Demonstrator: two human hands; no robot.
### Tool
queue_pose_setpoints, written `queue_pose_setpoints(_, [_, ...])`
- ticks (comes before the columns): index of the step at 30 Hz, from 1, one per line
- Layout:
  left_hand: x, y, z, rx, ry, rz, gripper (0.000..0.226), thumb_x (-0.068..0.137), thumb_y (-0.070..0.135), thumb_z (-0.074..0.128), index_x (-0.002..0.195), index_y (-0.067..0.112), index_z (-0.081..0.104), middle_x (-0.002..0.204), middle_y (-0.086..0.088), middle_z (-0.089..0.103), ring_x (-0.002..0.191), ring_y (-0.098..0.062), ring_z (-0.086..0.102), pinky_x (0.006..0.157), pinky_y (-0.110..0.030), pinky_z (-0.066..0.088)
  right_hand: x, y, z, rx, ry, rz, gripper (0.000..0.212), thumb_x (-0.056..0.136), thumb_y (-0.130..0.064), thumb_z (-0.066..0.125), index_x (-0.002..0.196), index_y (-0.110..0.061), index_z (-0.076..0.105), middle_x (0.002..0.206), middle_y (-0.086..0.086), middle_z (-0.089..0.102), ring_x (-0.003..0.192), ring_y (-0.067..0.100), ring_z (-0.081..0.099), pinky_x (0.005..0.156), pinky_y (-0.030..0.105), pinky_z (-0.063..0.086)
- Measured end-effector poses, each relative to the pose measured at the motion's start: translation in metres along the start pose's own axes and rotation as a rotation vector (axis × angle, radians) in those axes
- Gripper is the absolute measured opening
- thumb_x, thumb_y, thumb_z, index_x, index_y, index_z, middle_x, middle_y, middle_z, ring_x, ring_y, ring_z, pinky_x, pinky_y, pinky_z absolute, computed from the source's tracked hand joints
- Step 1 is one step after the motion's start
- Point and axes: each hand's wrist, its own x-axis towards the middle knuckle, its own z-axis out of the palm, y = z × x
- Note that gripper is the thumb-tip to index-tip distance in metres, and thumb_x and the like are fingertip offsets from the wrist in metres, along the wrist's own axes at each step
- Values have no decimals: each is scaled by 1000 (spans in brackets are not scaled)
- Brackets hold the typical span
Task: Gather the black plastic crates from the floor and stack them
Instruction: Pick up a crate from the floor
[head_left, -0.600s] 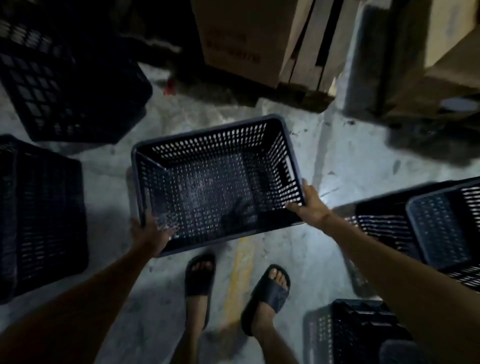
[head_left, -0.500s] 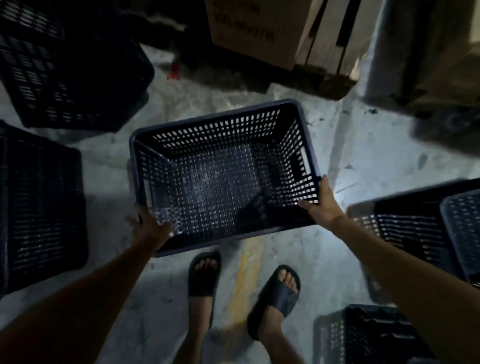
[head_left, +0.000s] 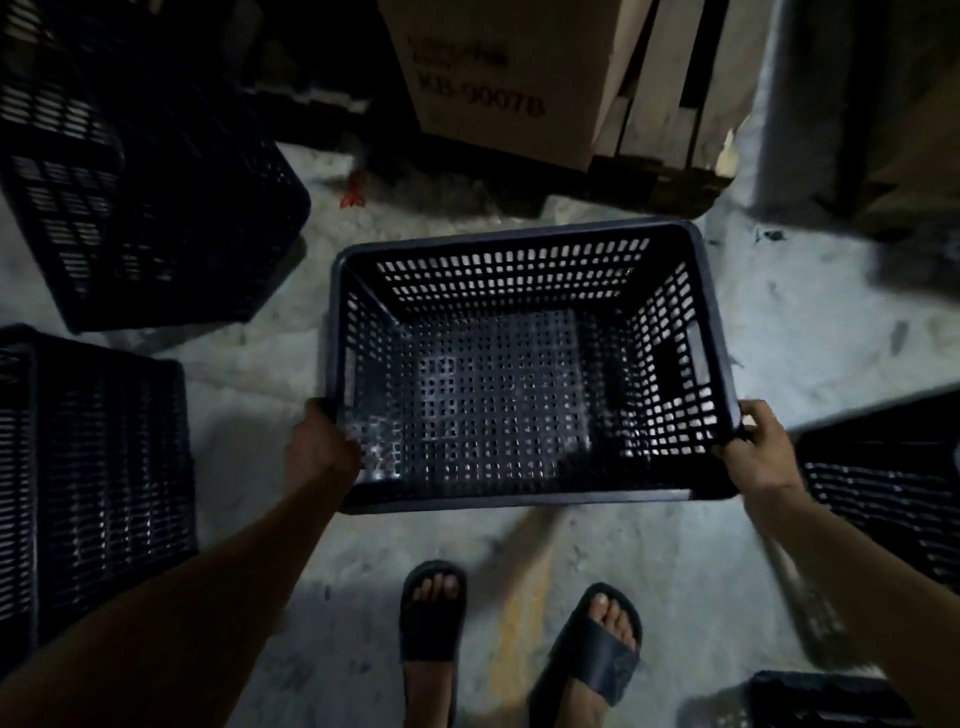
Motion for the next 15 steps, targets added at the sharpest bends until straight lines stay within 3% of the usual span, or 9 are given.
queue_pose_setpoints(4, [15,71,6,41,-5,131,44,87,3,51,131,14,53,115,-24,65,105,-43,63,85,-44,51,19,5,-38,-17,158,23,36,78,16,52,109,-2,57,93,16,58,85,22,52,59,23,45])
queue_pose_setpoints(7, [23,113,16,36,-71,227,52,88,4,55,137,20,50,117,-21,66,104,-40,64,87,-39,52,37,12,-62,40,179,66,38,78,19,52,109,-2,54,97,17,59,88,23,54,53,14,49])
queue_pose_setpoints(9, [24,134,26,13,-76,283,52,87,3,57,137,20,51,117,-21,67,104,-41,64,90,-39,53,45,23,-75,79,177,106,40,78,21,50,107,-8,50,100,19,59,90,26,56,66,29,55])
queue_pose_setpoints(11, [22,151,37,26,-80,330,55,88,0,55,140,20,49,117,-21,67,99,-39,65,92,-41,53,52,37,-86,75,195,124,41,78,19,51,110,-7,50,102,18,59,93,27,57,82,43,52])
queue_pose_setpoints(13, [16,159,44,64,-97,375,59,90,-3,52,144,20,44,115,-21,67,89,-33,63,92,-42,54,55,49,-90,87,200,147,41,79,18,51,111,-7,50,104,20,59,96,28,58,90,48,51])
queue_pose_setpoints(15, [10,162,50,122,-110,402,57,91,-3,48,143,18,40,113,-23,66,92,-36,62,92,-43,53,54,59,-94,106,204,158,39,81,17,52,109,-10,48,108,23,60,96,27,57,93,51,51])
